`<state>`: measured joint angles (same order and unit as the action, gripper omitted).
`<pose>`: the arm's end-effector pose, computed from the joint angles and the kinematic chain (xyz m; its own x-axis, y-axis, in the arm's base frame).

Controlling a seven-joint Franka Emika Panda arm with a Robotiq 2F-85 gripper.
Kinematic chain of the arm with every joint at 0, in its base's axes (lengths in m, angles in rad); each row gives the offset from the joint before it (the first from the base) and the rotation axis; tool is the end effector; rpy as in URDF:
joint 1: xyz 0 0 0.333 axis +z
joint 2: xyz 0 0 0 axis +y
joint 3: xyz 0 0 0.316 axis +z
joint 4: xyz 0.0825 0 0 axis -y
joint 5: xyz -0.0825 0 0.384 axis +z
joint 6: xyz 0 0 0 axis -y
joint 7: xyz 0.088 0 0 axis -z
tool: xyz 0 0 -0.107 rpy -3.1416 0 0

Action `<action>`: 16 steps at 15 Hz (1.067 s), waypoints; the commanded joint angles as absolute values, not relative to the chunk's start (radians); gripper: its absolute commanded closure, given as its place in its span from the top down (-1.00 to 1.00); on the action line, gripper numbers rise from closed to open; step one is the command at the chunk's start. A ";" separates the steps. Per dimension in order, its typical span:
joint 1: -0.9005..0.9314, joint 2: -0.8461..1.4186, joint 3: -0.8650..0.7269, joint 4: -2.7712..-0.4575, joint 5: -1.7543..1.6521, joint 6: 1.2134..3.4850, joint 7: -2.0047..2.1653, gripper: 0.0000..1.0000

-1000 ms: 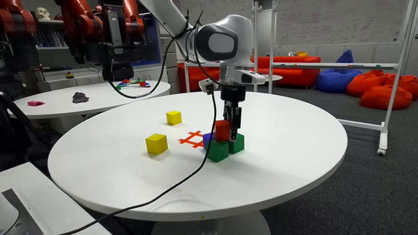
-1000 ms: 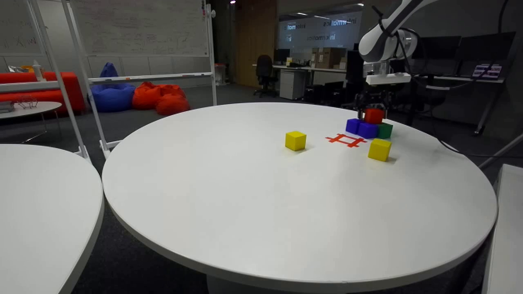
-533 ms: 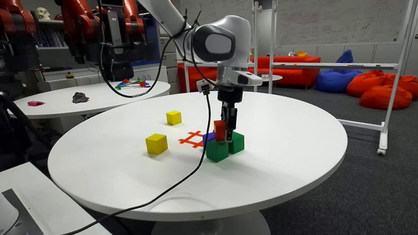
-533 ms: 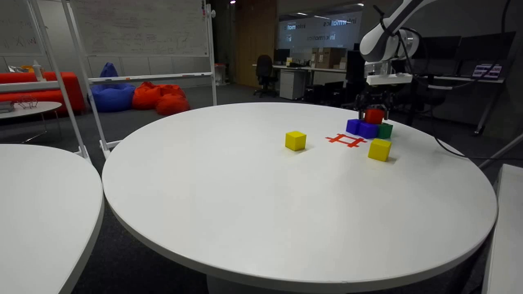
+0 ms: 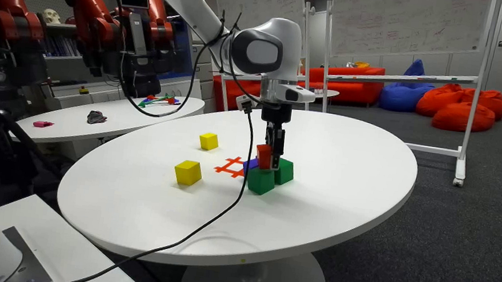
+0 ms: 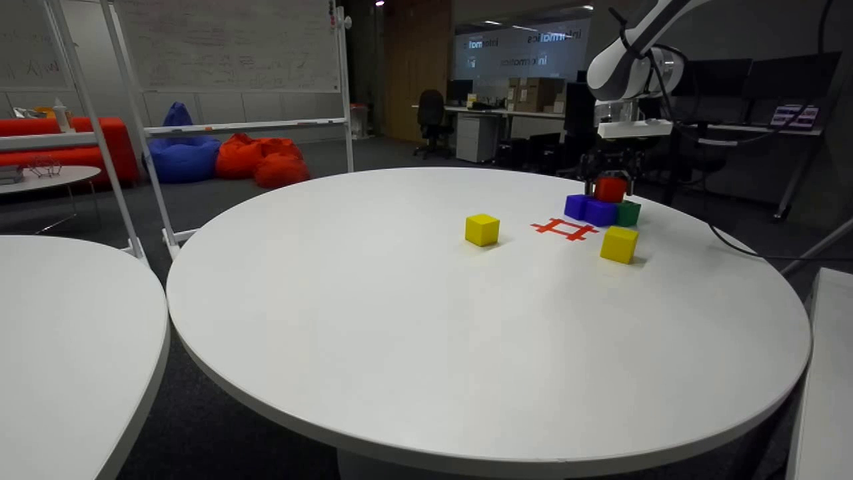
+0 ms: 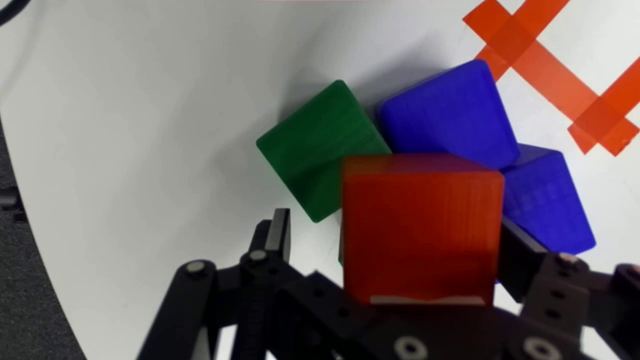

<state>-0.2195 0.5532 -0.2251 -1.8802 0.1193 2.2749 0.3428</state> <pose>0.5637 -0.2591 0.2086 0.6538 -0.7474 -0.1185 -0.7435 -0.6636 0.0832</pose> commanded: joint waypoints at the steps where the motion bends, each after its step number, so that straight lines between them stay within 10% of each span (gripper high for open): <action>1: -0.219 0.547 -0.229 -1.891 0.125 2.292 0.335 1.00; 7: -0.227 0.553 -0.228 -1.884 0.132 2.287 0.330 1.00; 8: -0.227 0.553 -0.229 -1.886 0.131 2.290 0.329 0.50; 16: -0.225 0.553 -0.229 -1.881 0.127 2.301 0.330 -0.39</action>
<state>-0.2213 0.5491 -0.2285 -1.8712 0.1194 2.2776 0.3420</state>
